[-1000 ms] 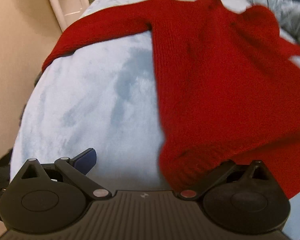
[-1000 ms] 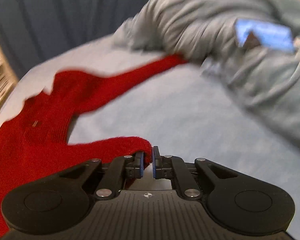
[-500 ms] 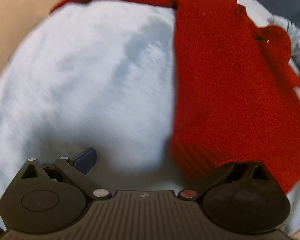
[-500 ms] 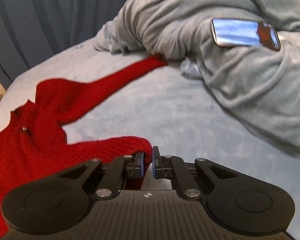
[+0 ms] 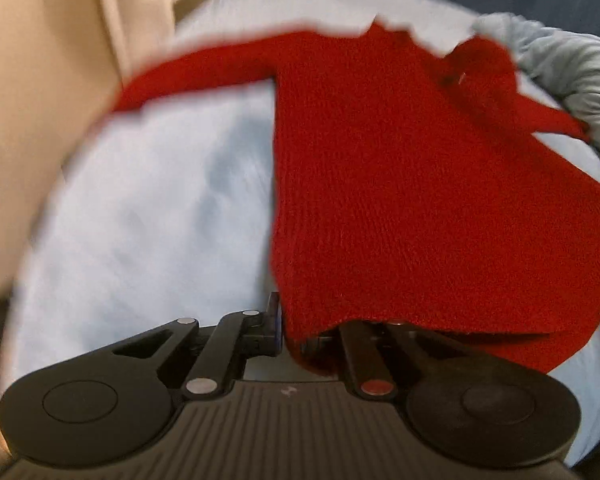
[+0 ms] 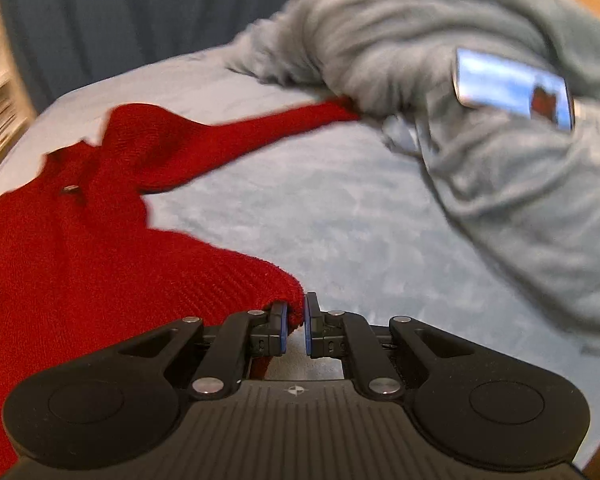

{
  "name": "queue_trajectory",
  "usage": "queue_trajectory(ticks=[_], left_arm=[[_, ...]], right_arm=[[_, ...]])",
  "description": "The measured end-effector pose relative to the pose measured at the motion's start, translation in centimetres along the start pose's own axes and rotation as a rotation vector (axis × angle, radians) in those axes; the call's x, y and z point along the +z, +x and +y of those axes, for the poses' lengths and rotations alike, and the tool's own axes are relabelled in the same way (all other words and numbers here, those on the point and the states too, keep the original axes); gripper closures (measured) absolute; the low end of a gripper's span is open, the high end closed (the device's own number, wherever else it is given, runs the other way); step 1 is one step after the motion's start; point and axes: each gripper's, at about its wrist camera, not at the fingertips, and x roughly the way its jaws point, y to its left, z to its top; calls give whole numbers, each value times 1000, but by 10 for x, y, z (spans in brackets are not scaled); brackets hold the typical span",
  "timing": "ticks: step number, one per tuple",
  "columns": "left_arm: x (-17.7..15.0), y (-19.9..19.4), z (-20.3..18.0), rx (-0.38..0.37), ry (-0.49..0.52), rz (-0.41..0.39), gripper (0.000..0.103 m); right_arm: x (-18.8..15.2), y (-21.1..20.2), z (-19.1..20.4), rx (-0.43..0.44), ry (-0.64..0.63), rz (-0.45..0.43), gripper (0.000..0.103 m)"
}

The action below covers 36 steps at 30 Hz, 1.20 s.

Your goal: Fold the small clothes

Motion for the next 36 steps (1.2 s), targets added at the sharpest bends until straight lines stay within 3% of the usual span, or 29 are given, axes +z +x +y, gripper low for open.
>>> queue_trajectory(ticks=[3,5,7,11,13,15,21,25,27,28,29,30,31,32,36], left_arm=[[2,-56,28,58,52,-99,100],[-10,-72,45,98,69,-114,100],[-30,-64,57,123,73,-69,100],[-59,-19,51,152,121,15,100],[-68,-12,43,163,148,24,100],[-72,-25,42,152,164,-16,100],[-74,-78,51,95,156,-90,100],[-85,-44,44,148,173,-20,99],[-92,-30,43,171,186,37,92],[-92,-26,48,169,187,45,72],[-94,-30,52,168,183,28,41],[-95,-36,56,170,182,-3,25],[-95,-44,58,188,183,-37,4],[-95,-52,61,213,183,-83,0],[-77,-67,64,195,128,-144,0]], right_arm=[[-10,-55,3,57,-58,-10,96],[-34,-80,7,59,-104,25,96],[-69,-81,12,35,-159,105,96],[-123,-41,14,-25,-176,257,96],[-128,-34,20,-46,-169,278,96],[-122,-44,28,-49,-199,240,96],[-112,-97,28,39,-239,167,96],[-135,-70,26,16,-228,249,96],[-145,-50,25,11,-201,362,96],[-147,-46,23,13,-188,415,95],[-147,-47,20,37,-176,438,89],[-145,-51,15,62,-165,442,83],[-141,-58,10,74,-152,428,67],[-131,-66,2,75,-130,390,58],[-78,-68,-26,69,49,199,58]])
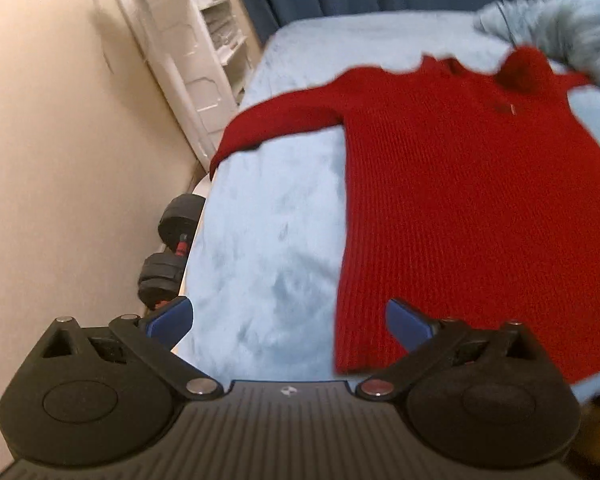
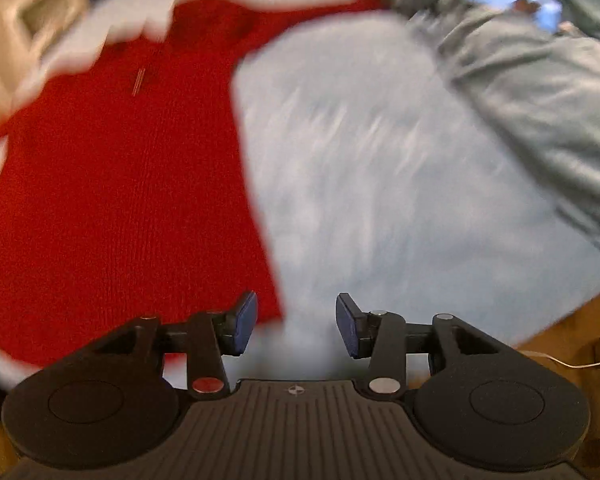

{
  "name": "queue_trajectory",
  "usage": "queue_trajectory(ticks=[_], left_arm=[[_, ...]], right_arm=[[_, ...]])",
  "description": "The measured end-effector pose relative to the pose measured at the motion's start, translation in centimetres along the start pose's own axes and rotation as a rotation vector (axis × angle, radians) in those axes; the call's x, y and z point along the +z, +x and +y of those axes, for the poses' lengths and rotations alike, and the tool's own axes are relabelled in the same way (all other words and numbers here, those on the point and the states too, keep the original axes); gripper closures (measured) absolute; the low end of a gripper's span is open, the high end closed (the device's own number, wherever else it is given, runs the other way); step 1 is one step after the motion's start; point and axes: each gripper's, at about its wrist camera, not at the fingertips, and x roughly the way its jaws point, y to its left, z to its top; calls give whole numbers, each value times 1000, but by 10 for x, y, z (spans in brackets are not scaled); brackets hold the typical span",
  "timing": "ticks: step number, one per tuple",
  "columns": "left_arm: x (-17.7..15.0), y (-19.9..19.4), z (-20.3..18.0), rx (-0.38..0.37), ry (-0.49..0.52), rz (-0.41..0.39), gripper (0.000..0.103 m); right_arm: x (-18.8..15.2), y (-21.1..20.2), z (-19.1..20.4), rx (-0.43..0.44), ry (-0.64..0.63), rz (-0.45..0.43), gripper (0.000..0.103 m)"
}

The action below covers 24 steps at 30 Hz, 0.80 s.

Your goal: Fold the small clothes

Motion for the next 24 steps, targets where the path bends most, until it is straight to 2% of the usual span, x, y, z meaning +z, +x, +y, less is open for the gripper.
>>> queue_trajectory(ticks=[3,6,8,12,15,17,21,23,24], left_arm=[[31,7,-4,-30,-90,-19,0],[63,14,-18,-62,-137,-24,0],[79,15,-30,-73,-145,-31,0],[105,31,-45,-73,-153,-18,0],[116,50,-50,-61,-153,17,0],[122,64,-53,-50,-156,42,0],[122,80,-54,0,-136,49,0],[122,88,-53,16,-134,58,0],[123,92,-52,21,-140,62,0]], right_arm=[[59,21,-16,15,145,-144,58],[117,66,-24,57,272,-229,58],[152,110,-27,120,371,-220,57],[205,198,-19,122,455,-194,57],[239,261,-9,155,492,-146,56],[259,295,8,138,490,-121,56],[286,336,43,110,378,-120,56],[292,345,62,-5,229,-107,88],[290,340,68,-32,175,-124,88]])
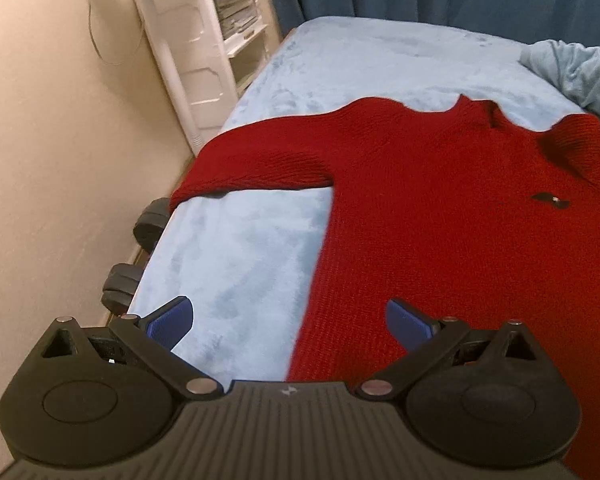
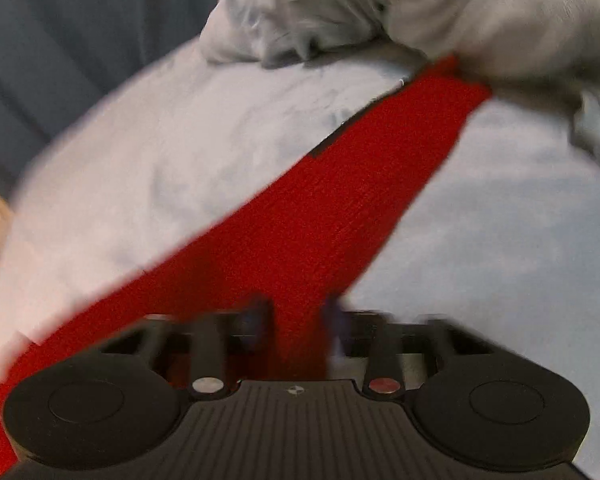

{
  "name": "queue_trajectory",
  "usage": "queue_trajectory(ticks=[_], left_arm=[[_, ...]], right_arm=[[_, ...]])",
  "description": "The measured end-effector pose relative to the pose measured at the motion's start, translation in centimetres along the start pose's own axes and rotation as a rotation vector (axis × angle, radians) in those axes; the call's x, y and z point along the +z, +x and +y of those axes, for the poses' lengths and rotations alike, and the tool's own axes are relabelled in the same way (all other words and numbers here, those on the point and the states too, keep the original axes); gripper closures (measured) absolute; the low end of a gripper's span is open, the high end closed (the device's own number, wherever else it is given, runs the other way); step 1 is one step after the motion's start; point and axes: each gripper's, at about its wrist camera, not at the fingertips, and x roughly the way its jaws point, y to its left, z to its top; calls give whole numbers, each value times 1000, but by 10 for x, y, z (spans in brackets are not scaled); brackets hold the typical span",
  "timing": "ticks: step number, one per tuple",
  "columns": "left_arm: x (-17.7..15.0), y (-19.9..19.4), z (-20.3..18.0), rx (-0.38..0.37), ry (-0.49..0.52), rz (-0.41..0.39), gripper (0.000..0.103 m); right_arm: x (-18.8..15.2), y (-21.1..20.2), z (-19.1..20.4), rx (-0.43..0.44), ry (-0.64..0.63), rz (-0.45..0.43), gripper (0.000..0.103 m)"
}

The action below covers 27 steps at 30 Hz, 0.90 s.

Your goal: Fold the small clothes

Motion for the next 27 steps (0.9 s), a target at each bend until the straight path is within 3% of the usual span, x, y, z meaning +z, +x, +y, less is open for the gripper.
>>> queue_trajectory(ticks=[3,5,7,9,13,15,19,21,24,27], left_arm=[[3,4,5,-9,-25,-15,0],[3,4,6,-12,-29,-42,0],[2,5,7,-16,-42,-49,0],[1,10,9,-23,-68,-36,0],[4,14,20,5,-131,-30,0],[6,16,35,5,-187,-36,0],[14,36,60,13,-302,-29,0],[21,54,70,56,-375,-15,0],[34,82,88,18,-503,-10,0],[50,107,101,-29,-587,-6,0]], right_arm=[[-10,-43,-5,-148,-124,-80,90],[-17,-81,-33,-250,-100,-136,90],[-29,-96,-62,-263,-54,-81,89],[-43,-84,-78,-277,-18,-1,86],[-53,-87,-69,-342,-8,-39,65],[-62,-118,-58,-295,-14,-102,56],[-114,-193,-30,-57,-106,-190,47],[-149,-221,-19,26,-146,-218,39],[-189,-235,-16,43,-141,-233,34],[-201,-224,-24,57,-83,-219,34]])
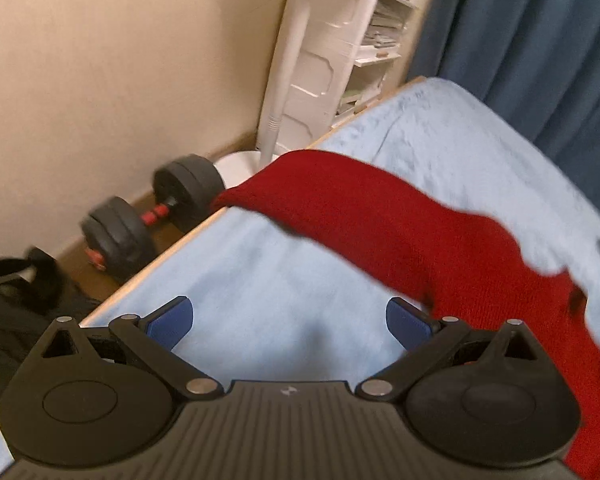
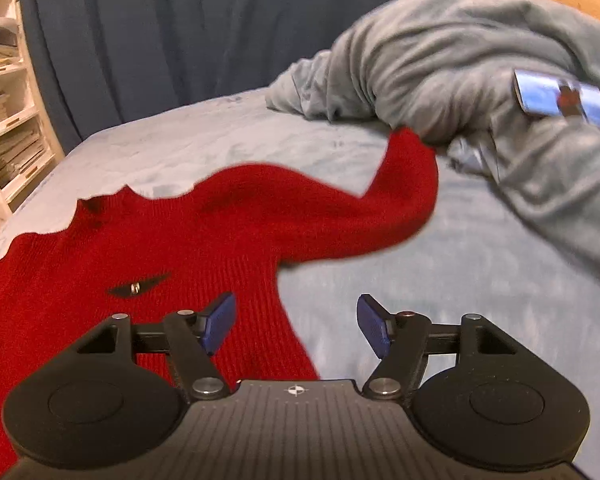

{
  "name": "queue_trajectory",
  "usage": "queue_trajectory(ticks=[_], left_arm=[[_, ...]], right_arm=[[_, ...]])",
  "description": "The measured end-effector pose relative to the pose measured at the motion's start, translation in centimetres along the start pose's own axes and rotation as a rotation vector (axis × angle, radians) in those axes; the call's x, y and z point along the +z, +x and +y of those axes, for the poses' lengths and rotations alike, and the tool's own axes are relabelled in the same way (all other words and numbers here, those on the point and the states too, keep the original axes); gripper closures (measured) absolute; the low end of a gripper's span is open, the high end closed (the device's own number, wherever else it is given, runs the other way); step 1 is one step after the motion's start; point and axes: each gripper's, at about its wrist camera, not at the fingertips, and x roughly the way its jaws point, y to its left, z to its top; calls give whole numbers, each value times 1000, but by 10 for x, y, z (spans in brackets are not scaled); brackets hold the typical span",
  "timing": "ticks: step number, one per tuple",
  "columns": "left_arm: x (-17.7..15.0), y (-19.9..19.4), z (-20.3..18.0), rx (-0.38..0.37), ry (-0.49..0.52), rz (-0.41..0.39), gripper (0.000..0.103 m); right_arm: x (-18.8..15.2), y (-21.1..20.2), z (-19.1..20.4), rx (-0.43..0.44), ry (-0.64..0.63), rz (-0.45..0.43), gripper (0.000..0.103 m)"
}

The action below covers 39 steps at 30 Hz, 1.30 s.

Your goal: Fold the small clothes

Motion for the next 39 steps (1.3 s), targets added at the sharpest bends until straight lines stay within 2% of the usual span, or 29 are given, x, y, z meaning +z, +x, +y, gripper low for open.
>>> queue_trajectory(ticks=[3,7,11,15,17,19,21,22,24,26,27,29,31,33,34,36,37,39], left_arm=[[16,16,-1,48,-53,-7,0],[34,36,2,21,-137,-25,0],[54,80,2,-47,-268,102,1],[65,109,-3,-114,-381,152,1],[69,124,-10,-94,-400,174,1],[72,133,-17,-38,-399,158,1],[74,136,-26,-18,-385,136,1],[76,135,-32,-9,-370,127,4],[80,132,-43,17,-326,93,27],[87,123,-55,70,-248,66,82],[91,116,-59,80,-237,48,91],[103,95,-69,85,-244,-6,91],[112,73,-95,73,-169,-64,91],[108,41,-145,35,23,-150,91],[97,22,-175,1,153,-206,91],[53,-16,-240,-110,444,-293,91],[20,-34,-268,-192,584,-301,91],[-51,-61,-298,-333,805,-269,91]], right_arm=[[-4,14,-9,63,85,11,34],[-10,28,-12,77,121,21,34],[-19,34,-20,59,108,-10,34],[-20,45,-30,38,116,0,34],[-19,48,-33,43,131,7,34],[-16,49,-34,63,136,2,35],[-13,49,-34,73,125,-7,35],[-12,49,-36,70,127,-10,35],[-11,52,-40,67,154,5,35],[-11,58,-46,68,206,40,35],[-11,60,-50,71,234,58,35],[-11,62,-56,78,285,79,36],[-9,61,-58,88,311,79,37],[-8,59,-57,98,312,70,37],[-7,57,-56,101,306,66,37],[-6,55,-52,101,287,55,37],[-5,53,-50,97,276,46,37],[-3,52,-49,83,259,31,37]])
